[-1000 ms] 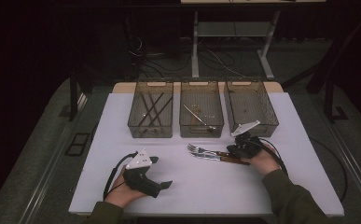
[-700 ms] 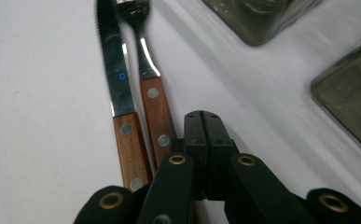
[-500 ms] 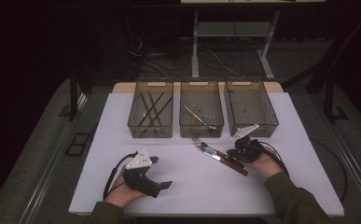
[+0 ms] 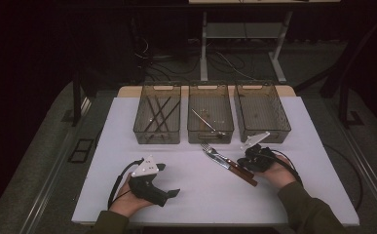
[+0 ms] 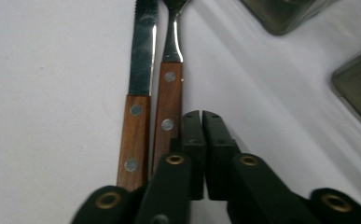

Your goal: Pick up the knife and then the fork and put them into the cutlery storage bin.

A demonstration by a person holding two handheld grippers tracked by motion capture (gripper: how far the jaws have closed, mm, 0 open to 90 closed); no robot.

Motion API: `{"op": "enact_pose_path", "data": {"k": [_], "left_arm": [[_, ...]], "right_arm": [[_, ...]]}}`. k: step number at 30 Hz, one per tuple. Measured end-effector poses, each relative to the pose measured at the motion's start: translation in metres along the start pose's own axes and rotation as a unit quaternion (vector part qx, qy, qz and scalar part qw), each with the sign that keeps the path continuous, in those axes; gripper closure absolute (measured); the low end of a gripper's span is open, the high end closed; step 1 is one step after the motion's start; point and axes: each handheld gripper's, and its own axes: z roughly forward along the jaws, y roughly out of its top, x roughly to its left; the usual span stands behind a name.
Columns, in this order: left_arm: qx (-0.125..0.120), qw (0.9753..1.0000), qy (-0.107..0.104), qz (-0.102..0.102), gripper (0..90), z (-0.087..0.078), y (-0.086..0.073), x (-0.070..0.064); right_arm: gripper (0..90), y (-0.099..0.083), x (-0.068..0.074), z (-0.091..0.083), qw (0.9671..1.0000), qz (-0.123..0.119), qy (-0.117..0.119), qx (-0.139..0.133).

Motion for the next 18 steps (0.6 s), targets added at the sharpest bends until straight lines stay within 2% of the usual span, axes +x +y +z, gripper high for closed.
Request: {"op": "enact_pose_path", "data": {"k": [2,6,9,12,15,18], "left_arm": [[0.001,1.0000,0.000,0.000,0.0,0.000,0.000,0.000],[0.000,1.0000,-0.001,0.001,0.0,0.000,0.000,0.000],[0.000,1.0000,-0.001,0.002,0.0,0.000,0.000,0.000],[0.000,1.0000,-0.001,0.002,0.0,0.000,0.000,0.000],[0.000,1.0000,-0.001,0.002,0.0,0.000,0.000,0.000],[0.000,1.0000,-0.001,0.002,0.0,0.000,0.000,0.000]], "right_arm": [[83.5,0.000,-0.001,-0.002,1.0000,0.003,0.003,-0.006],[71.8,0.001,-0.004,-0.012,0.9995,0.017,0.009,-0.025],[60.4,0.002,-0.004,-0.017,0.9986,0.027,0.040,-0.021],[54.5,0.003,0.000,-0.018,0.9979,0.025,0.054,-0.026],[54.3,0.008,0.005,-0.018,0.9973,0.017,0.066,-0.027],[57.0,0.012,0.011,-0.018,0.9974,0.009,0.066,-0.028]]}}
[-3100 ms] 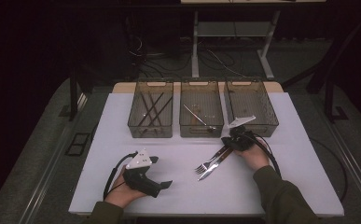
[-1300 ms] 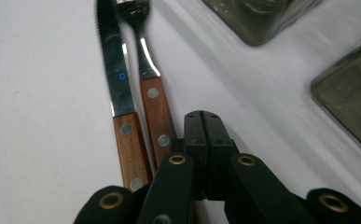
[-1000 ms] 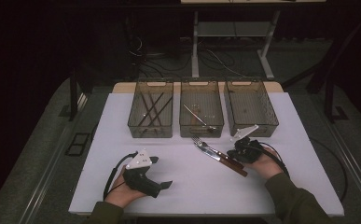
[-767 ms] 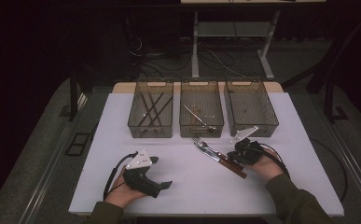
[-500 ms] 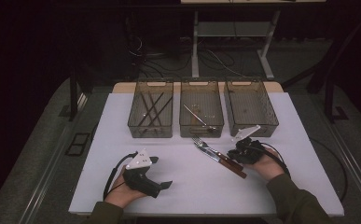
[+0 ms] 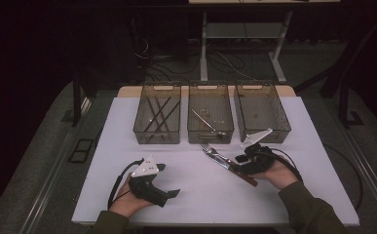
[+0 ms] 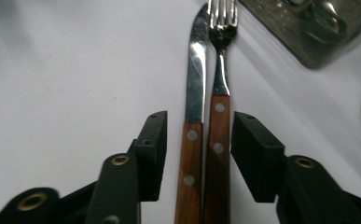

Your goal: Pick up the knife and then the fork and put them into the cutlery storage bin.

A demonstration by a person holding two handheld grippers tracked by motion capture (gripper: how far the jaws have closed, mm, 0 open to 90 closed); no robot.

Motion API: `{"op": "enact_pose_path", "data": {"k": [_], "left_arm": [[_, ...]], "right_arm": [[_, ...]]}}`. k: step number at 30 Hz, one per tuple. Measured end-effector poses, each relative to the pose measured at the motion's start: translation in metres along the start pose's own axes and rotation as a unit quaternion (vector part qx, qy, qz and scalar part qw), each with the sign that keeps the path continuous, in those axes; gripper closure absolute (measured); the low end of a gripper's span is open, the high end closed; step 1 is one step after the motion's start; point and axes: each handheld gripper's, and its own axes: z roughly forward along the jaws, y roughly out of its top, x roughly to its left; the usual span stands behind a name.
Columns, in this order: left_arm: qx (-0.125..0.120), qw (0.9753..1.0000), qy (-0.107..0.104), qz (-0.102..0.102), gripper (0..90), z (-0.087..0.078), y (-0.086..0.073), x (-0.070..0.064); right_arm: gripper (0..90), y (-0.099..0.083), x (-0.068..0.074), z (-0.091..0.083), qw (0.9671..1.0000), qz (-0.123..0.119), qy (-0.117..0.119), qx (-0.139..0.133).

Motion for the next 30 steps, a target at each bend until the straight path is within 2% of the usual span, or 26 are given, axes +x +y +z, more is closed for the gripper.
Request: {"op": "enact_pose_path", "data": {"k": [5,13,25,28,30], "left_arm": [[0.000,1.0000,0.000,0.000,0.0,0.000,0.000,0.000],[0.001,1.0000,0.000,0.000,0.0,0.000,0.000,0.000],[0.001,1.0000,0.000,0.000,0.0,0.000,0.000,0.000],[0.000,1.0000,0.000,0.000,0.0,0.001,0.000,0.000],[0.000,1.0000,0.000,-0.001,0.0,0.001,0.000,0.000]], "right_arm": [[62.6,0.003,0.005,0.007,0.9999,-0.014,-0.002,0.008],[71.7,0.002,0.007,0.017,0.9994,-0.019,-0.010,0.027],[74.5,0.002,0.009,0.019,0.9991,-0.025,-0.016,0.031],[74.7,0.002,0.010,0.020,0.9986,-0.032,-0.020,0.038],[74.7,0.001,0.010,0.024,0.9971,-0.048,-0.029,0.050]]}}
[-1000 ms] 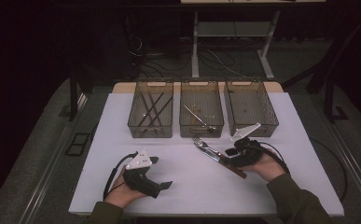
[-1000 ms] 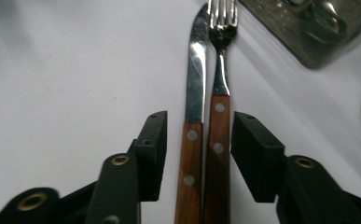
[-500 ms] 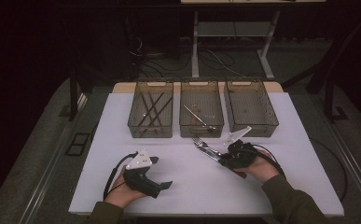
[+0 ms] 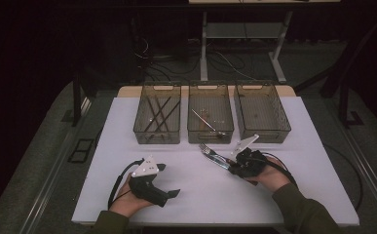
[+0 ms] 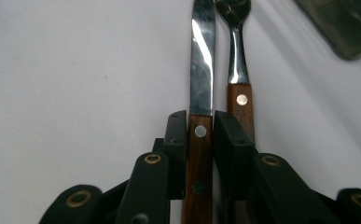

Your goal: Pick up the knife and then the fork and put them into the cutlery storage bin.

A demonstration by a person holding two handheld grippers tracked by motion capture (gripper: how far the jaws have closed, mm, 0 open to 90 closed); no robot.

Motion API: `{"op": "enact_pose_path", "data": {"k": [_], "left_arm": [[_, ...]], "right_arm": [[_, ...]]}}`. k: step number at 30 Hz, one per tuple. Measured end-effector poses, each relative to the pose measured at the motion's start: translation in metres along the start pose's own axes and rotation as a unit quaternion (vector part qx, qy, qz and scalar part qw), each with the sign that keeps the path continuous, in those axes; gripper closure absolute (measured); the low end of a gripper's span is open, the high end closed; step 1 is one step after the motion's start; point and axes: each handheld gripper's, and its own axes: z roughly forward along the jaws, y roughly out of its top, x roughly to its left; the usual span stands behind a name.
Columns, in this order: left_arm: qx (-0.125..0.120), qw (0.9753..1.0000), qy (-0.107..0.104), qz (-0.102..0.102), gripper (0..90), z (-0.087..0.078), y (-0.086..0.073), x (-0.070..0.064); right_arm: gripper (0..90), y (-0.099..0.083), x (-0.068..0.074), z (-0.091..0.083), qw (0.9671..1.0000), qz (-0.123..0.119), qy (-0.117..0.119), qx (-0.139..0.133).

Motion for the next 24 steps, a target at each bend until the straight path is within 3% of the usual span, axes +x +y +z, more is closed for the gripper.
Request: {"op": "enact_pose_path", "data": {"k": [8,15,20,24], "left_arm": [[0.001,1.0000,-0.001,-0.001,0.0,0.000,0.000,0.000],[0.000,1.0000,-0.001,-0.002,0.0,0.001,0.000,0.000],[0.001,1.0000,-0.002,-0.001,0.0,0.001,0.000,0.000],[0.000,1.0000,-0.002,0.001,0.0,0.001,0.000,0.000]], "right_arm": [[74.9,0.001,0.000,0.001,1.0000,-0.002,0.004,0.003],[75.0,0.006,-0.004,0.002,0.9996,-0.005,0.014,0.023],[75.0,0.018,-0.006,0.004,0.9973,-0.019,0.021,0.068],[75.0,0.033,-0.009,0.009,0.9917,-0.031,0.028,0.122]]}}
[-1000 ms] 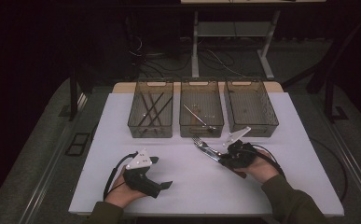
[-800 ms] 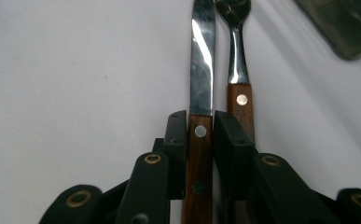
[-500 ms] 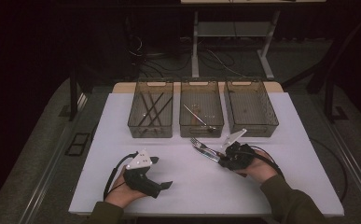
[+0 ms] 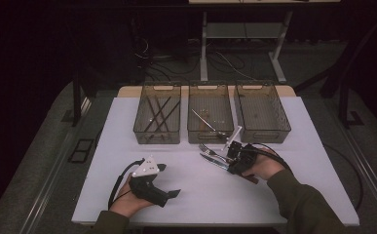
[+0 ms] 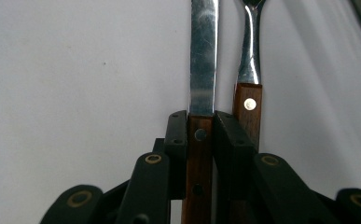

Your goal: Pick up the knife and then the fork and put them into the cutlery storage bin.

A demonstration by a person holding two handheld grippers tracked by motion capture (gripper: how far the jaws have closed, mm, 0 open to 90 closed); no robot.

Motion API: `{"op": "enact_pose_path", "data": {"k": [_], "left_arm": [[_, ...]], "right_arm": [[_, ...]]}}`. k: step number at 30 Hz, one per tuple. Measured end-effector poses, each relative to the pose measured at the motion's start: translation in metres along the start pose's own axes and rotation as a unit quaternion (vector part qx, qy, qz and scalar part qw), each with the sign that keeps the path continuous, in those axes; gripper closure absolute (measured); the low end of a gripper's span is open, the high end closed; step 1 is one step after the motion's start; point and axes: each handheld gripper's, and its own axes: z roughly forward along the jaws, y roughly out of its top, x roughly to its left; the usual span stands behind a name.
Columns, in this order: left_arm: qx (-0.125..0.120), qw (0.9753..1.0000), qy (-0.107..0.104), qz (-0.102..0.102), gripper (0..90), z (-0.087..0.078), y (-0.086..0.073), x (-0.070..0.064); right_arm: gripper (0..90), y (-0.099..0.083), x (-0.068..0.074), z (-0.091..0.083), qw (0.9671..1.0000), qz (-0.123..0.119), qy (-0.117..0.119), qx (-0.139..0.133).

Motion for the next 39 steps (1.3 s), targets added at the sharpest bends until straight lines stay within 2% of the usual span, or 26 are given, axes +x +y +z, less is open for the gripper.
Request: {"op": "enact_pose_path", "data": {"k": [4,8,11,14,22,30,34,39], "left_arm": [[0.000,1.0000,-0.001,0.001,0.0,0.000,0.000,0.000],[0.001,1.0000,-0.001,0.003,0.0,0.000,0.000,0.000],[0.001,1.0000,-0.001,0.003,0.0,0.000,0.000,0.000],[0.000,1.0000,-0.001,0.001,0.0,0.000,0.000,0.000],[0.001,1.0000,0.000,0.000,0.0,0.000,0.000,0.000],[0.000,1.0000,-0.001,-0.001,0.0,0.000,0.000,0.000],[-0.001,1.0000,-0.001,-0.001,0.0,0.000,0.000,0.000],[-0.002,1.0000,0.000,-0.002,0.0,-0.001,0.000,0.000]], "right_arm": [[75.1,0.015,0.000,0.002,0.9985,0.004,0.004,0.054],[75.1,0.027,0.001,0.004,0.9952,-0.005,-0.004,0.098],[75.3,0.032,0.000,0.006,0.9931,-0.003,-0.003,0.117],[76.1,0.034,0.000,0.007,0.9922,-0.002,-0.003,0.125],[77.0,0.034,0.004,0.006,0.9923,0.002,-0.014,0.123],[77.0,0.030,0.002,0.005,0.9940,0.008,-0.008,0.109],[77.0,0.029,0.003,-0.001,0.9963,0.011,0.007,0.085],[77.0,0.024,0.004,-0.009,0.9982,0.015,0.012,0.056]]}}
